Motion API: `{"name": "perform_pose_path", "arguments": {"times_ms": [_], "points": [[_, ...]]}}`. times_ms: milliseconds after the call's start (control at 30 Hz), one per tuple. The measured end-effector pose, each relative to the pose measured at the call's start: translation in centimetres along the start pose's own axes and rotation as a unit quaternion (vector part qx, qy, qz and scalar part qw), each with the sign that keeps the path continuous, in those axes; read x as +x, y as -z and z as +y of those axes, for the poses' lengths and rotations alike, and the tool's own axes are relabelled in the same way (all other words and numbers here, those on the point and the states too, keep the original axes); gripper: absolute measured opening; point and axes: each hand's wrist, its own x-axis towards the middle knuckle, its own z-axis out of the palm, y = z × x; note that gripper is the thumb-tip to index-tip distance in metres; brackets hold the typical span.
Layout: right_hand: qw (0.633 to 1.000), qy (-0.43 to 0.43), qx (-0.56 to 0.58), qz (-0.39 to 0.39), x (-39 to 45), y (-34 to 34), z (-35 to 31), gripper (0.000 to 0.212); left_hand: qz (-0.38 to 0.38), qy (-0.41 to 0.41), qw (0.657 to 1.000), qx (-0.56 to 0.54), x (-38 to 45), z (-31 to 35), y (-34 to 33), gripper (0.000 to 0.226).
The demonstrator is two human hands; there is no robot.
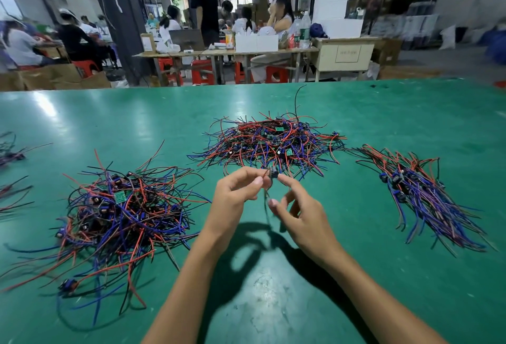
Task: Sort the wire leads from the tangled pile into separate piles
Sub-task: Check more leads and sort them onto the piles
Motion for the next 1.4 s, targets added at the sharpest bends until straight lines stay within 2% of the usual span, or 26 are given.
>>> {"name": "perform_pose_path", "arguments": {"times_ms": [133,233,367,467,600,700,833,867,967,1167,1233,1333,1400], "points": [[0.997,0.035,-0.071,0.021,0.0,0.4,0.1,0.022,0.01,0.038,0.99,-0.134,0.3,0.4,0.2,0.017],[0.991,0.017,-0.133,0.006,-0.1,0.6,0.1,0.024,0.02,0.046,0.977,-0.207,0.3,0.9,0.7,0.013],[0.973,-0.004,-0.224,-0.054,-0.3,0.6,0.1,0.039,0.063,0.069,0.969,-0.229,0.4,1.1,1.3,0.015],[0.953,-0.039,-0.299,-0.017,-0.3,0.4,-0.1,0.051,0.087,0.091,0.965,-0.231,0.5,0.8,1.5,0.015],[0.923,-0.09,-0.375,0.013,0.0,1.0,-0.2,0.026,0.099,0.138,0.965,-0.202,0.6,0.0,1.4,0.017],[0.92,-0.098,-0.377,0.045,0.0,1.3,-0.1,0.018,0.109,0.152,0.957,-0.222,0.8,-0.5,1.3,0.021],[0.951,-0.126,-0.274,0.071,0.3,1.8,-0.1,0.022,0.144,0.176,0.945,-0.236,0.8,-1.0,1.1,0.036],[0.951,-0.118,-0.277,0.066,0.3,2.0,-0.1,0.023,0.154,0.191,0.942,-0.228,0.8,-1.1,1.0,0.033],[0.94,-0.104,-0.325,0.025,0.0,1.7,-0.5,0.029,0.174,0.241,0.935,-0.195,0.7,-1.3,0.9,0.003],[0.919,-0.088,-0.383,0.008,-0.3,0.7,-1.0,0.023,0.192,0.294,0.922,-0.162,0.5,-1.9,0.7,0.01],[0.922,-0.108,-0.372,0.001,-0.3,1.0,-0.8,0.023,0.182,0.293,0.927,-0.146,0.5,-1.9,0.5,0.02],[0.966,-0.124,-0.228,-0.005,-0.2,1.5,-0.9,0.021,0.135,0.268,0.946,-0.122,0.7,-1.8,0.0,0.066],[0.98,-0.107,-0.166,-0.04,-0.4,0.9,-1.4,0.021,0.098,0.236,0.96,-0.112,0.5,-1.8,-0.6,0.08]]}}
